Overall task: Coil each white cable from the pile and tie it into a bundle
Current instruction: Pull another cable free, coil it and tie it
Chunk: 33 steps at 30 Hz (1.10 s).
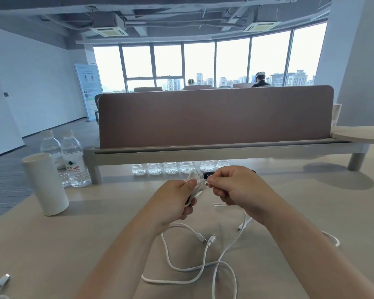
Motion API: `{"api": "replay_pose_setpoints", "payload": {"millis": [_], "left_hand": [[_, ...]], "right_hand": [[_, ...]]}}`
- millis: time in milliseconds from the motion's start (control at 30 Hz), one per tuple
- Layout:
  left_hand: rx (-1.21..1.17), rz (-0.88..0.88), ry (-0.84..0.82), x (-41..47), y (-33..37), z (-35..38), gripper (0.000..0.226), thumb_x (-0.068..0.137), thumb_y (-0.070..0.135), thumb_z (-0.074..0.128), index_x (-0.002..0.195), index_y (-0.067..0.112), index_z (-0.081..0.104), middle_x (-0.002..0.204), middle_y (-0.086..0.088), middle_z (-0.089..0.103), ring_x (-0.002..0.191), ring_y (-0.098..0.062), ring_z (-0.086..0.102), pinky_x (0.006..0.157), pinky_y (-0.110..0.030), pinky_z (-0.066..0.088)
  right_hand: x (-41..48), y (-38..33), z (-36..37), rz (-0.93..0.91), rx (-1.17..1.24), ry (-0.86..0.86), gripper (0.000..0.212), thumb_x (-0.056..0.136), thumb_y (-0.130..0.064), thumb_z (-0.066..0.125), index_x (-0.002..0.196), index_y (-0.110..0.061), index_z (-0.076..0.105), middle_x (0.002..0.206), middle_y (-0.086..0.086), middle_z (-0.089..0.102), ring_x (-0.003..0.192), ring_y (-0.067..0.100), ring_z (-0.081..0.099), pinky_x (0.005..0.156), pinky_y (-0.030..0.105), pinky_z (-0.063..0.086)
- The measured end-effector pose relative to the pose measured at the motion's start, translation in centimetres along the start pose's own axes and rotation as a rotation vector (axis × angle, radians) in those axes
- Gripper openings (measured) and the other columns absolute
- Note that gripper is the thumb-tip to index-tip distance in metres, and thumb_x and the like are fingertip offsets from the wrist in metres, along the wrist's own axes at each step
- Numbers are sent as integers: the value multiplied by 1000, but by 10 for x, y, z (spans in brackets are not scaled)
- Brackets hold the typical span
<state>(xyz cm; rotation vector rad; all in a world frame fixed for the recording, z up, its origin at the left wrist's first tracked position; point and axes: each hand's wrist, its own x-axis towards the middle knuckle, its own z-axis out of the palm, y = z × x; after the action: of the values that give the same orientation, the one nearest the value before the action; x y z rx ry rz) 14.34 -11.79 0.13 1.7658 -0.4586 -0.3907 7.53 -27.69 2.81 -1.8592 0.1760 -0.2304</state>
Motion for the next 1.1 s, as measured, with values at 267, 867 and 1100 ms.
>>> {"api": "replay_pose_setpoints", "payload": {"millis": [267,867,1100], "left_hand": [[-254,-90,-136,-4,6,-6,36,107,34,43,107,3,61,69,-6,54,50,-13,39,45,-19,27],[-267,-112,-87,-3,6,-5,56,106,40,44,121,-12,57,66,-7,55,48,-15,41,46,-21,26],[-251,-116,-85,-2,7,-3,46,106,40,44,115,-1,62,66,-7,55,48,-15,42,48,-22,25]], "right_hand": [[2,5,3,33,39,-40,21,96,-11,61,75,-11,61,59,5,55,47,13,40,49,22,32],[3,3,9,-99,-26,180,12,90,-17,65,81,-12,70,50,-10,52,43,6,40,52,25,33],[2,4,10,-62,-28,129,21,89,-18,64,73,-8,74,51,-3,48,47,12,35,52,26,28]]}}
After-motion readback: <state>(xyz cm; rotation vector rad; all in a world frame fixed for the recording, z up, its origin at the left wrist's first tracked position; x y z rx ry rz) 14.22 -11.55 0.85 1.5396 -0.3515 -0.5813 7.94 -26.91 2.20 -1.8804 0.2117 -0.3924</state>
